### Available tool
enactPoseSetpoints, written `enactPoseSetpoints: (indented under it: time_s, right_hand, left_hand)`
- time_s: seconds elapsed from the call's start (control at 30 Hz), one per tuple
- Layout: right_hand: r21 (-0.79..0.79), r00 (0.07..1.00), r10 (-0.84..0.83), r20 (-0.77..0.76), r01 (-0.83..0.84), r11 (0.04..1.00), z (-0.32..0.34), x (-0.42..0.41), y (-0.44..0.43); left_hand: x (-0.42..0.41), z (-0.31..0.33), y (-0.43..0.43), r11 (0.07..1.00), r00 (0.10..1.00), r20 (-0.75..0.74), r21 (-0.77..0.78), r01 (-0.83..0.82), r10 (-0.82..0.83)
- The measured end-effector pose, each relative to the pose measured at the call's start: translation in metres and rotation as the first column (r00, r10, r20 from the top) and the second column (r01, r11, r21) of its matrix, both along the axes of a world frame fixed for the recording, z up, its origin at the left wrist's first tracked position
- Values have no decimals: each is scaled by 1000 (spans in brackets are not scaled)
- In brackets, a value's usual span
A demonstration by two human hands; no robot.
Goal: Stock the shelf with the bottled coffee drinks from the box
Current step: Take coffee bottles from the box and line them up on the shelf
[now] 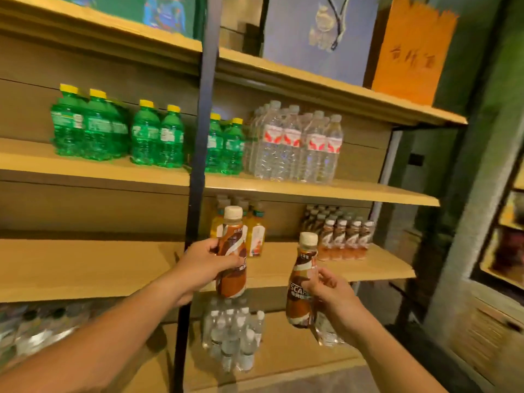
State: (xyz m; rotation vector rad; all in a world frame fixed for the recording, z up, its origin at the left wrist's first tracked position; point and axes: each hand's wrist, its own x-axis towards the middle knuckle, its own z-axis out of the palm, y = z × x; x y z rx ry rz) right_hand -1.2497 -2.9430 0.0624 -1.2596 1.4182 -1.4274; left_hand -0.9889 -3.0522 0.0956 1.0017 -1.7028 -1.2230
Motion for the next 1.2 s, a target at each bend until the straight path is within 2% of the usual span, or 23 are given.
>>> enactPoseSetpoints:
  time_s: [0.27, 0.47, 0.67, 0.93, 1.1, 1.2]
  right_hand:
    - [19, 994, -107, -19, 107, 994, -13, -154, 2]
    - [24, 981, -192, 14, 192, 981, -17, -244, -38]
    - [-8, 984, -176, 17, 177, 984, -16, -321, -104]
    - [-33, 995, -89, -34, 88, 996, -47, -371, -206]
    - [-6, 1000, 11, 6, -11, 1000, -64, -377, -236]
    - [22, 999, 43, 18, -43, 999, -70, -383, -244]
  left_hand:
    - [-165, -23, -28, 997, 996, 54, -7, 73, -72]
    - [-259, -37, -85, 996, 993, 78, -22, 92, -90]
    - [-337, -46, -140, 998, 992, 112, -16, 62, -60]
    - [-397, -78, -176, 998, 984, 165, -24, -63, 66]
    - [-425, -84, -177, 982, 962, 210, 42, -185, 173]
    - [-430, -83, -177, 991, 989, 107, 69, -114, 106]
